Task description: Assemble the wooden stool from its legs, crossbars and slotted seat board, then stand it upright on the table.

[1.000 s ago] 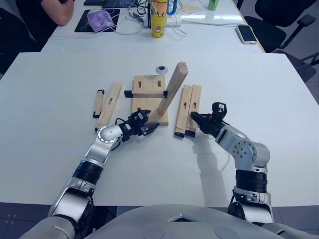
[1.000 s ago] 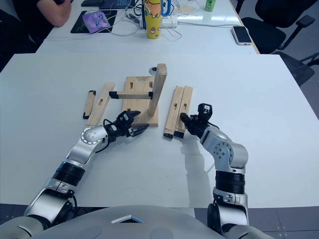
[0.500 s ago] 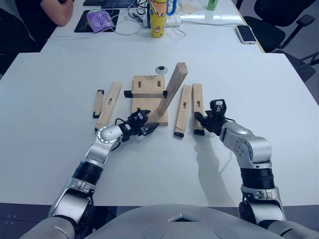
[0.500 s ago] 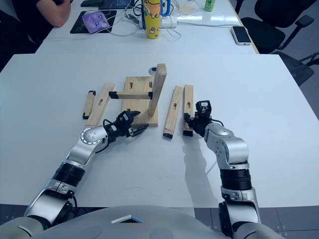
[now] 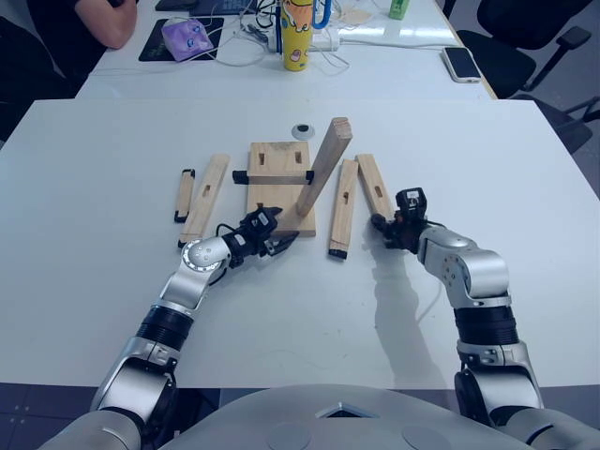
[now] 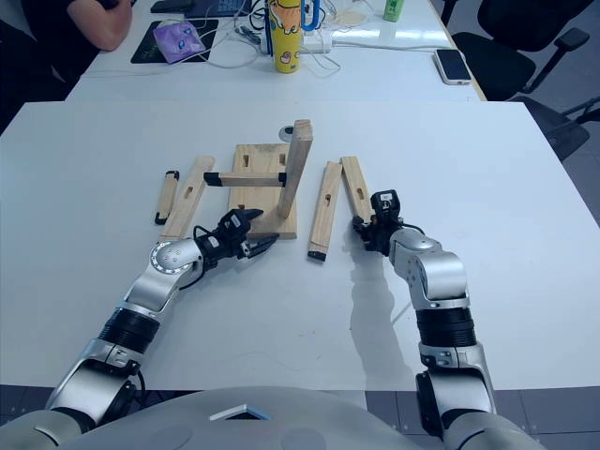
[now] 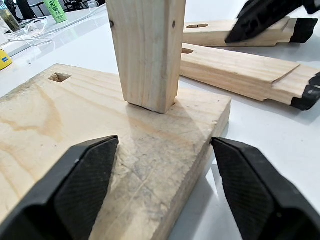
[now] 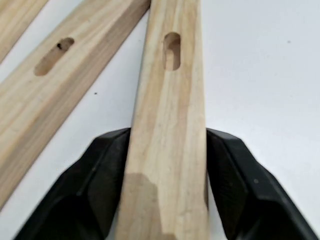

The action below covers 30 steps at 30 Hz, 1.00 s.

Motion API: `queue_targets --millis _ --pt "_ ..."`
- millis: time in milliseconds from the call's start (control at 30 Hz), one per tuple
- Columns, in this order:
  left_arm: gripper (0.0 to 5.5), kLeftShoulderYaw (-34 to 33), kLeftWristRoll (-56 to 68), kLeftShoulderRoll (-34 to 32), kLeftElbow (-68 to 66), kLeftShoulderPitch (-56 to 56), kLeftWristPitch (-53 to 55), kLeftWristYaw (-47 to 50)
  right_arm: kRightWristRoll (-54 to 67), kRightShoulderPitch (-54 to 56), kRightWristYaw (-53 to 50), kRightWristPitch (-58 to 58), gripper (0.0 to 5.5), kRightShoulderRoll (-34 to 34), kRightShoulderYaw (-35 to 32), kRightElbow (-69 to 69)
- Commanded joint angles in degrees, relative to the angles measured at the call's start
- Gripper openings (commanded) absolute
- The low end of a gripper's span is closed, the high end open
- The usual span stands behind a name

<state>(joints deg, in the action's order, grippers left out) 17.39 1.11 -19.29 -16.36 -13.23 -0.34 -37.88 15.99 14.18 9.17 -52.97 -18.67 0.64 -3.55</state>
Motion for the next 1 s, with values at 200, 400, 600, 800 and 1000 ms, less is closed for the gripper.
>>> queue_targets --millis 200,400,600,800,1000 --pt "3.44 1.4 -2.0 -1.3 -4.8 5.6 6.7 -0.6 -3.1 1.6 -0.8 12.6 2.54 1.5 -3.7 -2.0" --pt "3.44 1.5 -2.0 -1.2 -5.1 5.1 6.8 -0.9 -1.0 0.5 0.6 14.9 2.54 5.6 -2.7 -8.5" --pt "3.44 1.9 -2.2 -1.5 -5.2 4.7 6.7 -1.6 4.5 -5.9 -2.3 -2.9 2.93 11.5 -2.2 -13.7" --pt "3.44 1.8 -2.1 -1.7 -4.8 4.6 7.1 -2.0 7.3 -6.8 -4.5 -9.2 3.91 16.4 -4.8 -16.0" --pt "3.44 1.7 -1.9 -1.6 -5.4 4.7 7.0 -2.0 4.1 -3.7 -5.7 -11.7 4.82 15.0 -0.8 -14.0"
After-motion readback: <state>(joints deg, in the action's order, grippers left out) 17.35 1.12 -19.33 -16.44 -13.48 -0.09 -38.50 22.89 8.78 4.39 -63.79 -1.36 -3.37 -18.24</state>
